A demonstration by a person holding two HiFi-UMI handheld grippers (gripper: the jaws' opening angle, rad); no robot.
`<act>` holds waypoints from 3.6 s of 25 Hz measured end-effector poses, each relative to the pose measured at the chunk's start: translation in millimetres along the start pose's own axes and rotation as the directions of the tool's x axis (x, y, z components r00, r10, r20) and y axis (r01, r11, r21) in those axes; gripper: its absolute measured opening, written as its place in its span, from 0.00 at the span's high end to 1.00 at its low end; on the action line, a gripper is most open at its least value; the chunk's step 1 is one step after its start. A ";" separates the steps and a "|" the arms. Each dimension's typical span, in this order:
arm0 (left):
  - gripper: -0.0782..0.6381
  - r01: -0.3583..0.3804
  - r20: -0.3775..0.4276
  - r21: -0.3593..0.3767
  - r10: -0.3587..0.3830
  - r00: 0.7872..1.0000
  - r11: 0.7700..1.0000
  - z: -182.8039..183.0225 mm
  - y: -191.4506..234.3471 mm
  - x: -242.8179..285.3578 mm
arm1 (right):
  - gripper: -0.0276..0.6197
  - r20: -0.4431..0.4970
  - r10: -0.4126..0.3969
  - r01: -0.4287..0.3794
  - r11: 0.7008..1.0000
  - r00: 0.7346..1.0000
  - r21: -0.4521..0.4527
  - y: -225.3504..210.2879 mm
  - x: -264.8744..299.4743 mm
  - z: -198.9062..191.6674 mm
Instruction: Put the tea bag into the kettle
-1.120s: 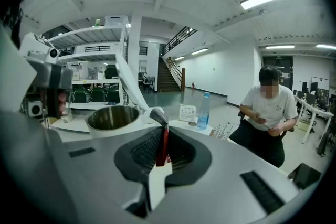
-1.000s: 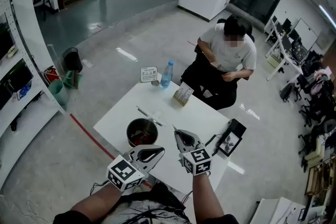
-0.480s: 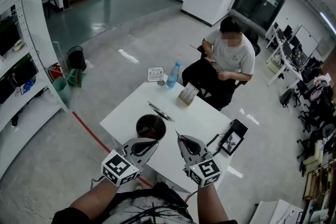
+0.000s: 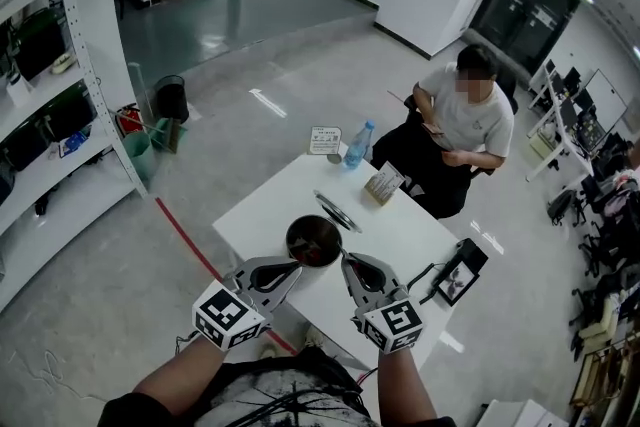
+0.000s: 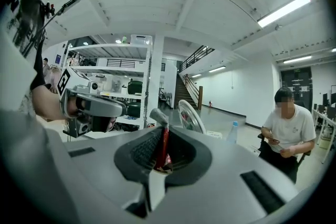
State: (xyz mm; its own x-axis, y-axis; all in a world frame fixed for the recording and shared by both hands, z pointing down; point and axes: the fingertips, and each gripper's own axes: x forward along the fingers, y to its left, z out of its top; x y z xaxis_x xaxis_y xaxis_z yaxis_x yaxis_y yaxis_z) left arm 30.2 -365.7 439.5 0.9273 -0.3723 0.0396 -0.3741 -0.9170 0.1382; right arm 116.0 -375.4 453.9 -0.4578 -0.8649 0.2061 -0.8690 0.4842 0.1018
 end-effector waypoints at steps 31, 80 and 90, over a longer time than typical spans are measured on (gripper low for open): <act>0.88 -0.124 -0.034 -0.059 0.123 0.992 0.990 -17.1 45.0 -19.6 | 0.91 -0.284 0.079 -0.104 0.992 0.956 -0.074 1.1 86.0 -56.7; 0.88 0.151 -0.013 0.090 -0.150 0.989 0.985 9.6 -44.1 26.2 | 0.94 0.057 -0.211 0.214 0.976 0.976 -0.038 -14.8 -98.6 -2.5; 0.88 0.189 -0.032 0.122 -0.186 0.982 0.974 4.8 -56.6 36.2 | 0.94 0.054 -0.270 0.270 0.963 0.961 0.009 -22.2 -125.0 -19.0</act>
State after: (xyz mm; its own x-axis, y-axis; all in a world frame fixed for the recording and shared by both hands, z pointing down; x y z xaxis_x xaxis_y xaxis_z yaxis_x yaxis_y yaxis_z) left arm 84.9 -328.0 428.3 0.9808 -0.1899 0.0451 -0.1910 -0.9813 0.0216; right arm 196.1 -275.5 444.3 -0.2157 -0.9693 0.1178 -0.9620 0.2317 0.1447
